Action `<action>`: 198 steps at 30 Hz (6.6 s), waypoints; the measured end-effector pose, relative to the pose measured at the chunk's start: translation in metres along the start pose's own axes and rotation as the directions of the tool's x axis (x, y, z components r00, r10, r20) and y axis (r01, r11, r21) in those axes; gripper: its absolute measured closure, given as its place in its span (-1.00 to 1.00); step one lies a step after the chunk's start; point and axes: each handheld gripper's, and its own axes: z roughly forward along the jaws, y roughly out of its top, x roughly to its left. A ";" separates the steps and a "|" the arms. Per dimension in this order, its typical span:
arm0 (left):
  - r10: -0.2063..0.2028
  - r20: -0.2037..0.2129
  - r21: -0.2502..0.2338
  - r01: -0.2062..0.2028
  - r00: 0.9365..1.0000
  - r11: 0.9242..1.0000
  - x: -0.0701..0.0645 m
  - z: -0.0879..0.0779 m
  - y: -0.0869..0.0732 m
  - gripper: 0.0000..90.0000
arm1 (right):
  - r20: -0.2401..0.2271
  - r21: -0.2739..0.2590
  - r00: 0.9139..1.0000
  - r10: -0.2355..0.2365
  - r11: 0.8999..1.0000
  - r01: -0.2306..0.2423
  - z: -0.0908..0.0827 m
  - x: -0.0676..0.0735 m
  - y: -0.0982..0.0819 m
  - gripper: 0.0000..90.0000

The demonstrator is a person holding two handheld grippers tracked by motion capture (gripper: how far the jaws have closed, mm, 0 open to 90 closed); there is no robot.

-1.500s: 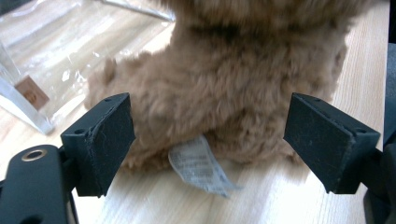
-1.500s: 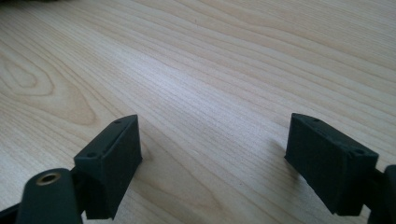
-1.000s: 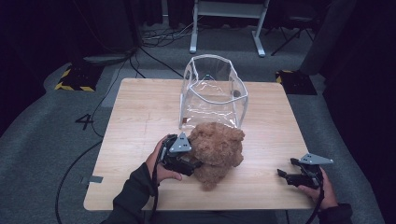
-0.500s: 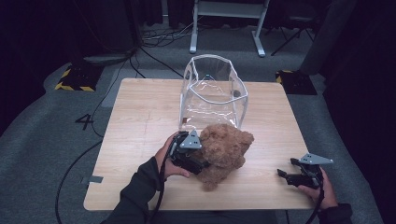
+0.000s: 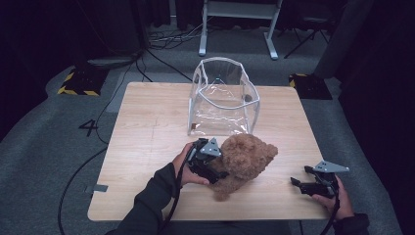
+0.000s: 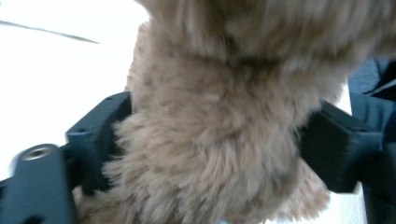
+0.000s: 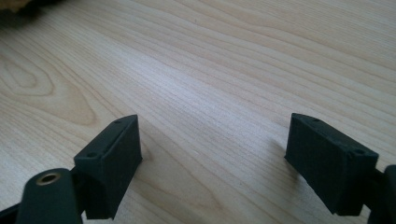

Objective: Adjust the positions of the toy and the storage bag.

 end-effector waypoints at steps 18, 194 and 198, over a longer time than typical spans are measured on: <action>-0.018 -0.025 -0.085 0.015 1.000 0.996 -0.001 -0.008 -0.025 0.36 | 0.000 0.000 1.000 0.000 1.000 0.000 0.000 0.000 0.000 -0.59; -0.450 -0.445 -0.237 0.383 0.774 0.893 0.042 -0.091 -0.104 0.42 | -0.259 -0.230 0.779 -0.572 0.819 0.525 -0.009 0.076 0.233 0.96; -0.436 -0.432 -0.231 0.371 0.790 0.900 0.046 -0.085 -0.098 0.43 | -0.252 -0.232 0.776 -0.579 0.814 0.532 -0.018 0.077 0.225 0.96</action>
